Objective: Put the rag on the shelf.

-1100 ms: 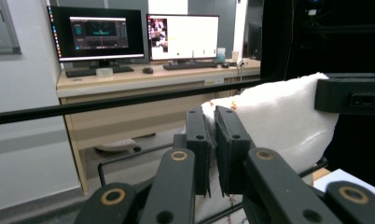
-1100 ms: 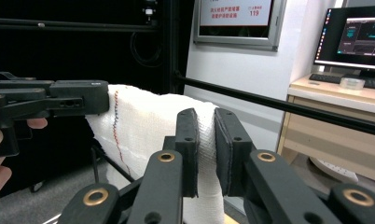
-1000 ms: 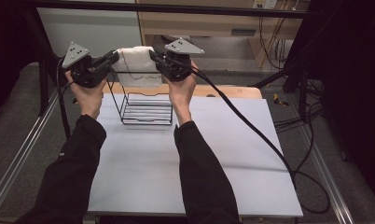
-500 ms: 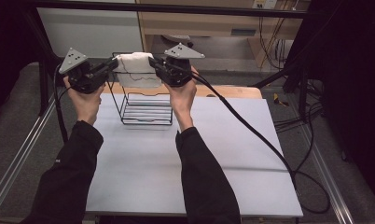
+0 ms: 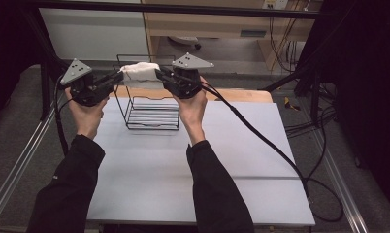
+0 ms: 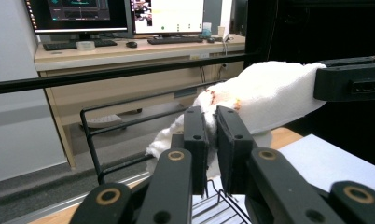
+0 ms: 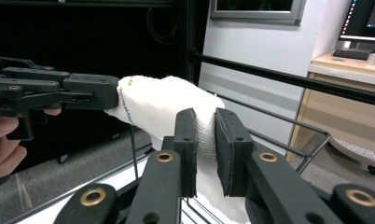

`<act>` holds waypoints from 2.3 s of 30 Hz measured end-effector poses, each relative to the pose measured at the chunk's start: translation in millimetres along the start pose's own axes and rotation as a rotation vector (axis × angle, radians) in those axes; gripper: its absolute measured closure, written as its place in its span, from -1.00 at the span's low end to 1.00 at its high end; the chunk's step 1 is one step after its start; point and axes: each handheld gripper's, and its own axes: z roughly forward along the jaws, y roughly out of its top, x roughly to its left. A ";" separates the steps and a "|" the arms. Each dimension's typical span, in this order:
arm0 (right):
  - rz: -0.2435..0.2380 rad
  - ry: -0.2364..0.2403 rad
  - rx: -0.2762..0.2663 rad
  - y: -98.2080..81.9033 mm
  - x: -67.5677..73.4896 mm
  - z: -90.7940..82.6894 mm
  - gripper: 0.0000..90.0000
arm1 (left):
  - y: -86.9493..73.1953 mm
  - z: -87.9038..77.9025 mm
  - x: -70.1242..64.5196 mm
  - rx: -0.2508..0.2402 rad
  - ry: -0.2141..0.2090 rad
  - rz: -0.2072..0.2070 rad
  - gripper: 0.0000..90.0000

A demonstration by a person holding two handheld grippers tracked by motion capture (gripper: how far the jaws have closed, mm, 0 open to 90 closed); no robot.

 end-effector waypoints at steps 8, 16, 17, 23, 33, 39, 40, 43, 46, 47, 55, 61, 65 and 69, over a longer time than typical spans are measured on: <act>-0.012 0.007 0.017 -7.2 2.0 -0.8 0.77 | -3.8 -3.2 -1.9 0.025 0.003 0.004 0.81; -0.028 0.005 0.023 -8.8 3.7 -1.0 0.77 | 13.8 -16.0 -0.4 0.035 0.026 -0.016 0.54; -0.030 0.005 0.026 -9.4 4.1 -0.9 0.77 | 17.9 -16.2 0.5 0.045 0.035 -0.018 0.55; -0.023 0.008 0.025 -13.8 4.7 0.4 0.77 | 35.3 -5.8 1.6 0.085 0.060 -0.036 0.82; -0.022 0.015 0.026 -17.6 3.7 -0.3 0.77 | 31.4 26.8 -3.6 0.173 0.043 -0.050 0.99; -0.026 0.018 0.033 -19.3 3.8 -1.5 0.74 | 18.6 24.4 -6.2 0.188 0.013 -0.044 0.99; -0.026 0.021 0.035 -19.9 3.9 -1.5 0.73 | 16.7 23.9 -5.9 0.190 0.011 -0.044 0.99; -0.026 0.024 0.046 -22.6 5.3 -1.4 0.70 | 12.4 22.6 -5.0 0.192 0.005 -0.054 0.99; -0.024 0.026 0.051 -23.6 5.8 -1.7 0.66 | 8.8 22.0 -5.4 0.194 0.004 -0.054 0.99; -0.024 0.026 0.051 -23.6 5.8 -1.7 0.66 | 8.0 21.9 -5.7 0.194 0.003 -0.054 0.99; -0.029 0.039 0.047 -20.5 7.5 -7.1 0.42 | 2.7 23.8 -7.4 0.196 0.000 -0.050 0.99; -0.011 0.053 0.039 -16.8 5.1 -8.7 0.55 | -2.5 26.8 -7.7 0.205 -0.002 -0.051 0.99; 0.014 0.057 0.093 -21.7 2.4 -1.3 0.81 | -6.3 28.4 -7.2 0.208 -0.007 -0.055 0.99; 0.016 0.065 0.144 -31.3 3.6 8.8 0.91 | -9.4 27.9 -5.9 0.209 -0.011 -0.052 0.99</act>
